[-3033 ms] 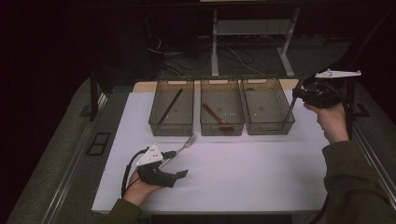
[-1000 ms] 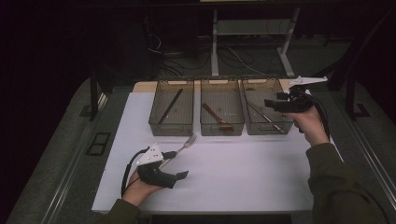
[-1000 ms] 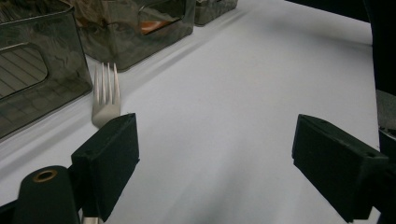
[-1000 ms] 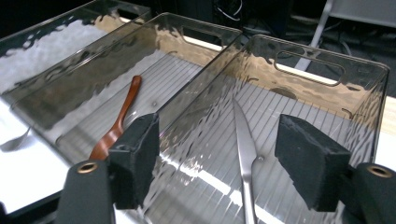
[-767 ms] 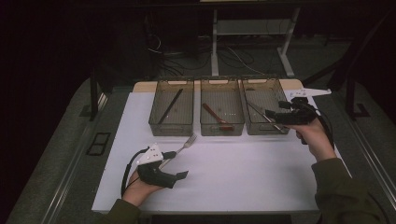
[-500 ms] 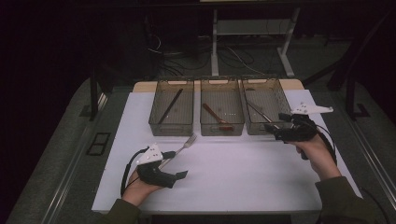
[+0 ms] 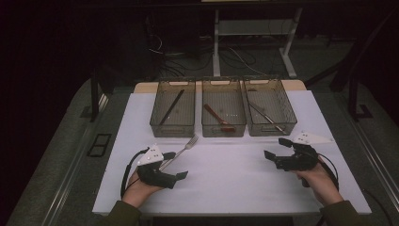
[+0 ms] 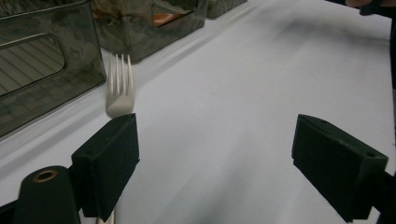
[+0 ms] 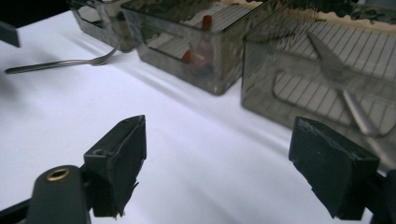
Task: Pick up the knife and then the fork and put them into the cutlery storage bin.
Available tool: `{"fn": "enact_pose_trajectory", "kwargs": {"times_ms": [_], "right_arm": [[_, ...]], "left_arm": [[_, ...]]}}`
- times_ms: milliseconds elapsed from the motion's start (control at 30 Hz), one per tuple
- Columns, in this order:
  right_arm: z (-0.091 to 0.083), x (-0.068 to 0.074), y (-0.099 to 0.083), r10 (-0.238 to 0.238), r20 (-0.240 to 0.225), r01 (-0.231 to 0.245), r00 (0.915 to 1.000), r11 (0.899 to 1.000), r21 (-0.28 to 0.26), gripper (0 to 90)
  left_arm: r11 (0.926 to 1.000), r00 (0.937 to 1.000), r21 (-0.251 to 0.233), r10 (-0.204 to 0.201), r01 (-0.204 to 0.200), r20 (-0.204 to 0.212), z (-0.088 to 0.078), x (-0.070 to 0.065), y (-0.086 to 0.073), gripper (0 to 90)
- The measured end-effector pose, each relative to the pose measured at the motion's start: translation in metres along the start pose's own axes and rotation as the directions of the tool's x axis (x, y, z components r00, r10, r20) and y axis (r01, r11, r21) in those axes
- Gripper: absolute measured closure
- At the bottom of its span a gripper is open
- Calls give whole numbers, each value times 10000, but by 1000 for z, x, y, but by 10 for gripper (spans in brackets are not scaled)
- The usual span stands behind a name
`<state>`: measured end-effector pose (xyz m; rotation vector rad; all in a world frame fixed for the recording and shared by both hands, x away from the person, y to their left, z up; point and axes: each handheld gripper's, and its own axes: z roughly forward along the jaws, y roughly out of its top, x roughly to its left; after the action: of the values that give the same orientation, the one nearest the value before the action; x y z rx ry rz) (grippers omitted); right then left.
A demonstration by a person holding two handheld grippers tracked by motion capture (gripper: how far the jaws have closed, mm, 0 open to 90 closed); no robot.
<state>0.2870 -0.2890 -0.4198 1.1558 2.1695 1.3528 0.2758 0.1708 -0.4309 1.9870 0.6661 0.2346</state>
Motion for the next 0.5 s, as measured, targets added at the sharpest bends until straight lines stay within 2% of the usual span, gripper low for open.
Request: {"fn": "enact_pose_trajectory", "kwargs": {"times_ms": [100,267,400,500], "right_arm": [[-3,3,-13,13,-84,-13,10000,10000,-44,183],[-5,6,-28,211,-295,-205,9993,9996,205,180],[-10,8,-32,116,-307,-110,9995,9997,215,180],[-9,8,-31,-3,-299,9,9996,9998,191,180]], "left_arm": [[10000,9999,71,-10,11,-166,0,2,0,146],[9997,9991,251,90,-79,-420,-1,5,3,203],[9981,9958,534,355,-311,-844,0,11,7,297],[9964,9916,820,304,-201,-1256,3,19,10,385]]}}
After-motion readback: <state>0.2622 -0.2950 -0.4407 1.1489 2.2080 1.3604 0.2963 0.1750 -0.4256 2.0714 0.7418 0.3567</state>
